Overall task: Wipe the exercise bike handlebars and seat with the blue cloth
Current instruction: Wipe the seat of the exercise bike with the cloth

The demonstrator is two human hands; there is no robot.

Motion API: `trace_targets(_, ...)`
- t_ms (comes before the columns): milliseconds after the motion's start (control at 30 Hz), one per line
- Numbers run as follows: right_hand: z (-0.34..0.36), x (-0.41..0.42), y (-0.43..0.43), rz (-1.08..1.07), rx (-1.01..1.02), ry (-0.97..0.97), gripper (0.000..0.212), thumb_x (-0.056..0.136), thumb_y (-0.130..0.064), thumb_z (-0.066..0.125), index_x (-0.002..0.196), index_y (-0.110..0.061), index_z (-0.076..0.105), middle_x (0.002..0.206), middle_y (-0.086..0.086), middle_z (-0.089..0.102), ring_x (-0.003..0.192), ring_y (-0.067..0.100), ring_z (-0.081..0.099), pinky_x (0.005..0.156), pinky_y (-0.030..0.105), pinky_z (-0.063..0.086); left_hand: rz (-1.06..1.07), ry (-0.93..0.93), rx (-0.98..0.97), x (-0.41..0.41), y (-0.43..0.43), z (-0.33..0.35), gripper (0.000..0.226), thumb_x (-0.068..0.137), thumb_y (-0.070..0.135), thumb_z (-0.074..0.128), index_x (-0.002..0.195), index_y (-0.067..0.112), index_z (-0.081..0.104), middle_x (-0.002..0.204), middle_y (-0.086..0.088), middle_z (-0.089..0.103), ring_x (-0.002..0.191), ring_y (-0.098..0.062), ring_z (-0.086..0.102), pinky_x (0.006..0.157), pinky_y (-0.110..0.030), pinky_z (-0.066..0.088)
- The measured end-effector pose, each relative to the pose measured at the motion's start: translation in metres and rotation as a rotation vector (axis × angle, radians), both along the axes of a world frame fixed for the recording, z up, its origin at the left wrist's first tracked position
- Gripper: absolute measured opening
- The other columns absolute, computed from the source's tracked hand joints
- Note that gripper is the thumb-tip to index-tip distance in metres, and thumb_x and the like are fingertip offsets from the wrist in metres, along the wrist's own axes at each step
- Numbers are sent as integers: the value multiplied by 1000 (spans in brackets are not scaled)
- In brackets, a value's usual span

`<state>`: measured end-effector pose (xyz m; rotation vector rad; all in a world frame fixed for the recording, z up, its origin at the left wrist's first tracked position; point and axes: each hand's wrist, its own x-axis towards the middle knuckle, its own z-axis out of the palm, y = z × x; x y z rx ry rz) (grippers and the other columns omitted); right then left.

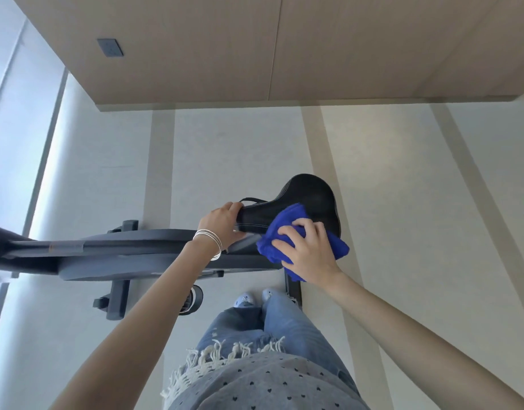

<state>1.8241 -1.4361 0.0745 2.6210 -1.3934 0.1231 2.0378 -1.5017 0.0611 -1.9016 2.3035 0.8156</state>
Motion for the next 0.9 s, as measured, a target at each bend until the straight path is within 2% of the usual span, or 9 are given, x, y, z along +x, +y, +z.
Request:
trace_targets(200, -4, -35, 30, 31, -11, 43, 34, 63, -33, 79, 93, -22, 67, 102, 2, 67, 97, 30, 57, 69, 39, 48, 17, 9, -14, -2, 2, 1, 56, 81, 32, 66, 129, 14, 44, 121, -8, 56, 104, -35, 58, 82, -44, 50)
trace_targets(367, 3, 25, 7, -81, 36, 182, 20, 61, -29, 79, 74, -22, 65, 98, -2, 64, 87, 28, 60, 65, 37, 46, 67, 20, -7, -7, 4, 3, 55, 80, 32, 68, 126, 13, 45, 120, -9, 56, 104, -34, 58, 81, -43, 50)
trace_targets(467, 2, 37, -5, -51, -19, 181, 16, 63, -25, 77, 74, -23, 65, 97, -4, 64, 86, 27, 60, 64, 36, 46, 78, 30, 0, -7, 4, 3, 54, 80, 31, 68, 125, 12, 46, 120, -9, 56, 103, -33, 58, 81, -40, 50)
trace_targets(567, -2, 6, -1, 28, -58, 87, 24, 65, -33, 74, 86, -24, 66, 100, -2, 65, 89, 28, 61, 65, 36, 46, 68, 16, -2, -5, 4, 3, 55, 79, 29, 68, 126, 13, 45, 120, -9, 56, 104, -33, 58, 82, -41, 50)
trace_targets(667, -9, -23, 6, 21, -85, -35, 33, 67, -40, 71, 95, -24, 67, 102, 0, 65, 91, 30, 59, 65, 38, 46, 56, -6, -7, -5, 4, 3, 55, 80, 30, 68, 127, 14, 44, 120, -8, 55, 103, -34, 58, 80, -42, 50)
trace_targets(800, -14, -37, 11, -16, -84, -166, 29, 71, -37, 63, 97, -26, 68, 103, -1, 65, 97, 27, 48, 66, 38, 45, 55, -16, -6, -6, 4, 4, 55, 81, 30, 67, 128, 15, 43, 120, -7, 55, 103, -34, 59, 81, -42, 51)
trace_targets(900, -17, -34, 3, -141, -116, -298, 24, 70, -34, 64, 93, -27, 70, 100, -1, 66, 93, 28, 51, 67, 39, 46, 66, -6, 4, -7, 4, 3, 57, 82, 33, 67, 130, 16, 43, 121, -7, 55, 104, -33, 58, 82, -42, 50)
